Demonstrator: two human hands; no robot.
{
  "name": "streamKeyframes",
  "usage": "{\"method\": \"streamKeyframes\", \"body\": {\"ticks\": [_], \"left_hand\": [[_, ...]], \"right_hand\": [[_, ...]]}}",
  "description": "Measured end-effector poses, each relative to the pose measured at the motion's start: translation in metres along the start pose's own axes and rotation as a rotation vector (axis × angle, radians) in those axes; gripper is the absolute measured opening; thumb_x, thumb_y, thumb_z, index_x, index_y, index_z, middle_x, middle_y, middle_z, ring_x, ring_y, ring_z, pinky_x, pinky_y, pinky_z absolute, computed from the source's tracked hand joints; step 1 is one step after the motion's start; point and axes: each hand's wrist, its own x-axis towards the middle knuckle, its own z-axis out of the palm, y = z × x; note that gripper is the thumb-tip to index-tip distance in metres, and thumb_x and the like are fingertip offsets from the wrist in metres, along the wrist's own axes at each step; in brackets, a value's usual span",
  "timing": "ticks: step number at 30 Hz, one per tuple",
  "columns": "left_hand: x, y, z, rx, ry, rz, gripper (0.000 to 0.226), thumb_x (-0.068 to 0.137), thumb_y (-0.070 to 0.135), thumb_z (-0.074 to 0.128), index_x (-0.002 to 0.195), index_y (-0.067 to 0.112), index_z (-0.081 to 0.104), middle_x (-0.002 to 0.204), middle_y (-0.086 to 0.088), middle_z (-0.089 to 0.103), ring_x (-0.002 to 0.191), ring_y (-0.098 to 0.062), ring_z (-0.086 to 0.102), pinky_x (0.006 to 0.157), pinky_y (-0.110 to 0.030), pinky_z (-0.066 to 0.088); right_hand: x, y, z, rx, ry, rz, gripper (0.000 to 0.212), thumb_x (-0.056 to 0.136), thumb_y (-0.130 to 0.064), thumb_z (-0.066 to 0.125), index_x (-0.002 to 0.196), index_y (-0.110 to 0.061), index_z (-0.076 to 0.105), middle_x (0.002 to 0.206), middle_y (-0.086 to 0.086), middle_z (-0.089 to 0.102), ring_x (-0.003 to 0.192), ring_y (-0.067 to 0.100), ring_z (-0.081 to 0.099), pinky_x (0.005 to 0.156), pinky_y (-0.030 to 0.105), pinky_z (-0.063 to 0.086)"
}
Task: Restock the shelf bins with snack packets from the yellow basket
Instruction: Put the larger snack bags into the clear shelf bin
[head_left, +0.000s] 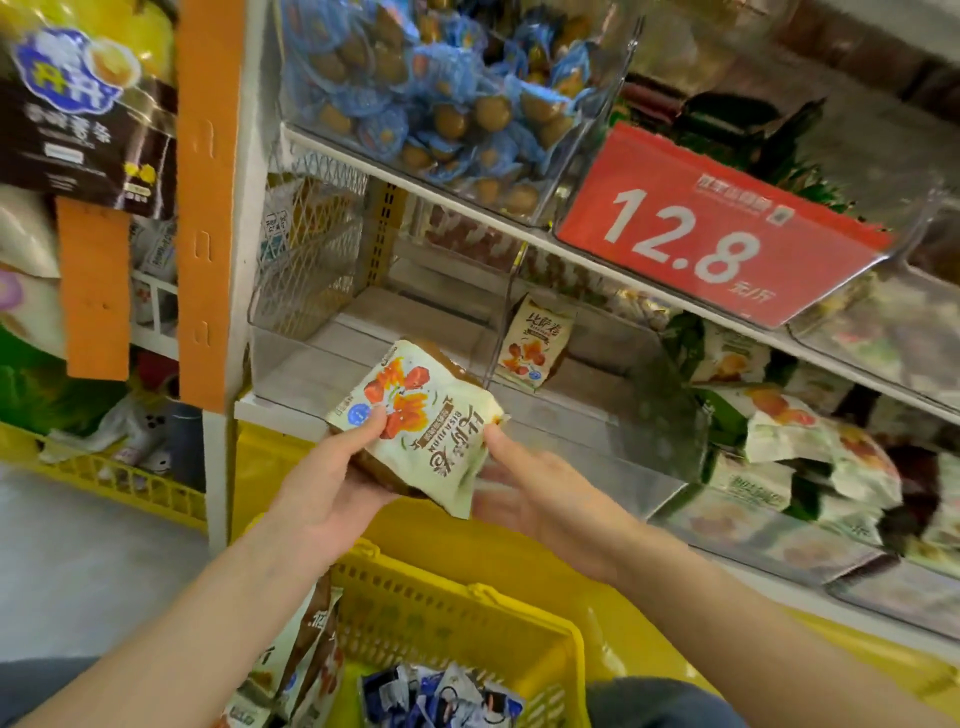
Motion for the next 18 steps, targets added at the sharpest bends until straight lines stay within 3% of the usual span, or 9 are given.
{"method": "streamKeyframes", "body": {"ticks": [3, 8, 10, 13, 15, 18], "left_hand": [[-0.008, -0.009, 0.001, 0.078, -0.035, -0.007, 0.05, 0.068, 0.011, 0.067, 0.117, 0.007, 0.058, 0.108, -0.013, 0.069, 0.096, -0.026, 0.068, 0.067, -0.041, 0.059], [-0.014, -0.01, 0.002, 0.364, -0.104, 0.01, 0.062, 0.06, 0.022, 0.074, 0.113, -0.002, 0.053, 0.102, -0.013, 0.071, 0.089, -0.019, 0.07, 0.064, -0.027, 0.056], [-0.014, -0.015, 0.006, 0.602, -0.113, 0.047, 0.071, 0.053, 0.034, 0.079, 0.116, 0.013, 0.053, 0.096, 0.0, 0.073, 0.087, -0.014, 0.07, 0.065, -0.028, 0.055], [-0.012, -0.027, 0.015, 1.014, -0.175, 0.133, 0.056, 0.052, 0.048, 0.075, 0.103, 0.036, 0.054, 0.091, 0.018, 0.071, 0.084, 0.001, 0.067, 0.066, -0.021, 0.054], [-0.004, -0.033, 0.025, 1.129, -0.205, 0.217, 0.046, 0.06, 0.045, 0.075, 0.099, 0.04, 0.051, 0.091, 0.019, 0.069, 0.086, 0.004, 0.065, 0.072, -0.02, 0.054], [0.014, -0.033, 0.049, 1.171, -0.24, 0.344, 0.051, 0.066, 0.042, 0.074, 0.106, 0.041, 0.042, 0.099, 0.021, 0.061, 0.089, 0.008, 0.06, 0.073, -0.014, 0.049]], "right_hand": [[-0.012, 0.001, -0.003, 0.149, -0.063, 0.077, 0.041, 0.088, -0.041, 0.054, 0.119, -0.014, 0.059, 0.111, 0.003, 0.07, 0.098, 0.017, 0.068, 0.085, 0.032, 0.055], [-0.024, 0.005, -0.028, -0.023, 0.176, -0.059, 0.04, 0.091, -0.045, 0.051, 0.118, -0.018, 0.059, 0.103, -0.005, 0.073, 0.097, 0.011, 0.068, 0.09, 0.033, 0.054], [-0.032, 0.005, -0.037, -0.078, 0.187, -0.094, 0.037, 0.09, -0.046, 0.051, 0.116, -0.02, 0.058, 0.1, -0.007, 0.073, 0.092, 0.008, 0.069, 0.082, 0.025, 0.056], [-0.043, 0.007, -0.046, -0.187, 0.15, -0.134, 0.033, 0.082, -0.045, 0.061, 0.108, -0.025, 0.059, 0.095, -0.011, 0.074, 0.086, 0.003, 0.069, 0.066, 0.014, 0.054], [-0.046, 0.004, -0.055, -0.251, 0.215, -0.176, 0.036, 0.076, -0.042, 0.069, 0.107, -0.025, 0.06, 0.093, -0.008, 0.073, 0.083, 0.003, 0.07, 0.065, 0.015, 0.054], [-0.042, -0.007, -0.076, -0.273, 0.419, -0.293, 0.027, 0.074, -0.038, 0.074, 0.096, -0.03, 0.06, 0.086, -0.01, 0.071, 0.074, -0.001, 0.068, 0.055, 0.013, 0.052]]}}
